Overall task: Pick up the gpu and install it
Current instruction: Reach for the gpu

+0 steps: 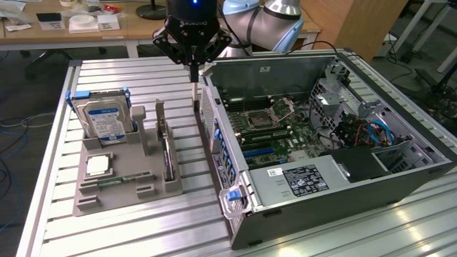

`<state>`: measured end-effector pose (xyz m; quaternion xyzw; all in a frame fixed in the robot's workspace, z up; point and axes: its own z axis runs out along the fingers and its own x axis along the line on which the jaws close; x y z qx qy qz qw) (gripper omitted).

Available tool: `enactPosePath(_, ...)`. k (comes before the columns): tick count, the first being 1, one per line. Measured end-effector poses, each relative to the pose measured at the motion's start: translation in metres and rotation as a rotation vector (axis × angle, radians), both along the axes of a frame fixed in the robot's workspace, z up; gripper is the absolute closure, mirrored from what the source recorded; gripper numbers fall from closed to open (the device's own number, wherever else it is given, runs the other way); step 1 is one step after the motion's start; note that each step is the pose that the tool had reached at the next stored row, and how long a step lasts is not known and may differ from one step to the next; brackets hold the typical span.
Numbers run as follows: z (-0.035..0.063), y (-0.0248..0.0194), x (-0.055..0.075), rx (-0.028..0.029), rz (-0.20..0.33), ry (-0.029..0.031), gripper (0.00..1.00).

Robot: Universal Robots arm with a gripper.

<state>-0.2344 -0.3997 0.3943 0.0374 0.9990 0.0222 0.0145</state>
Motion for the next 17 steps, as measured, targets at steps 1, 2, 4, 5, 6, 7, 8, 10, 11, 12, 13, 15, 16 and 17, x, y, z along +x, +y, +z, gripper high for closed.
enactPosePath(1,0.0000,0.0000,-0.0003,-0.0001,0.000,-0.0001,0.89)
enactPosePath(2,0.0000,0.0000,-0.0007,0.0000,0.000,0.0000,0.89)
enactPosePath(4,0.0000,-0.0001,-0.0014,0.0000,0.000,-0.0001,0.89)
enactPosePath(5,0.0000,-0.0001,-0.0017,-0.0001,0.000,0.0000,0.89)
enactPosePath(6,0.0000,-0.0001,-0.0021,0.0000,0.000,-0.0001,0.89)
enactPosePath(7,0.0000,-0.0001,-0.0024,0.0000,0.000,-0.0001,0.89)
enactPosePath(8,0.0000,-0.0001,-0.0028,-0.0001,0.000,0.0000,0.89)
enactPosePath(10,-0.0001,-0.0002,-0.0039,0.0000,0.000,-0.0001,0.89)
enactPosePath(11,0.0000,-0.0002,-0.0043,0.0000,0.000,-0.0001,0.89)
enactPosePath(12,0.0000,-0.0002,-0.0048,0.0000,0.000,-0.0001,0.89)
enactPosePath(13,0.0000,-0.0002,-0.0053,0.0000,0.000,-0.0001,0.89)
enactPosePath(15,0.0000,-0.0003,-0.0061,0.0000,0.000,0.0000,0.89)
enactPosePath(16,0.0000,-0.0004,-0.0065,0.0000,0.000,0.0000,0.89)
enactPosePath(17,-0.0001,-0.0004,-0.0070,0.0000,0.000,-0.0001,0.89)
